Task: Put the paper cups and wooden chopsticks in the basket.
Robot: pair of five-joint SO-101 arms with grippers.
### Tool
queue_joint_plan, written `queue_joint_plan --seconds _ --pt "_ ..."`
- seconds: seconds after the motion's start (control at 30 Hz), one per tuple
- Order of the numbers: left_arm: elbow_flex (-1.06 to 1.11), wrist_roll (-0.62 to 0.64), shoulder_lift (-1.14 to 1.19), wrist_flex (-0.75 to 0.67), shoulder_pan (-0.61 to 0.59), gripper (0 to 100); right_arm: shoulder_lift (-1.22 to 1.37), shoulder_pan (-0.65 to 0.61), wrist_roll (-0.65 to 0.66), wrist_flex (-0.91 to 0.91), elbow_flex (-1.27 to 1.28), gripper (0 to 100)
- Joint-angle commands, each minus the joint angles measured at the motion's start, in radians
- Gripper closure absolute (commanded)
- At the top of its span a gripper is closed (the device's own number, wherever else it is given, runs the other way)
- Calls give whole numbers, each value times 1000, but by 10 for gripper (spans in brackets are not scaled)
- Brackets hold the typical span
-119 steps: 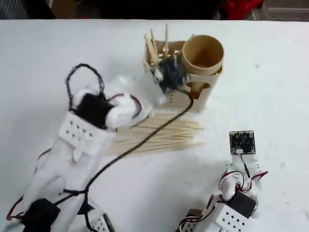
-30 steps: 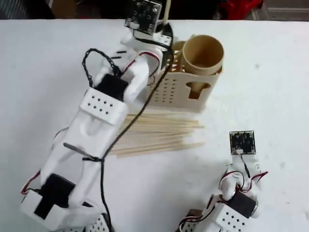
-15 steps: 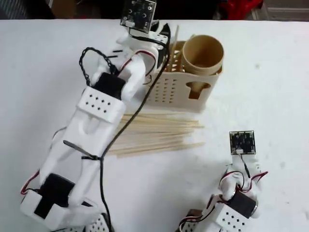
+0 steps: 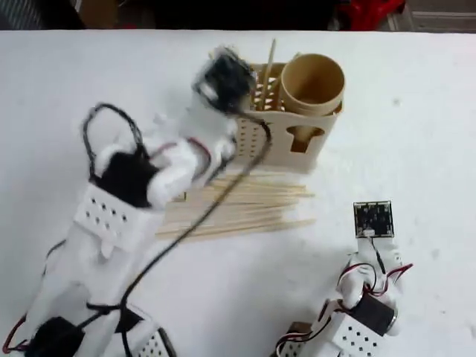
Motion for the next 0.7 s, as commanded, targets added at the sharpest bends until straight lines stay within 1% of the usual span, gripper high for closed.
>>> queue_joint_plan --seconds 0.0,0.13,0.23,0.33,0.43,0.67 --pt "281 -198 -25 -71 67 910 1 4 -8 -13 8 975" --pt "505 -298 81 -290 62 907 4 2 -6 -13 8 975" --pt "540 -354 240 -393 71 906 4 2 -6 -13 8 975" --pt "479 -417 423 -417 64 908 4 2 -6 -13 8 975" --pt "397 -428 550 -417 54 908 4 2 -6 -13 8 975" --pt "333 -430 633 -420 33 906 4 2 -6 -13 8 975"
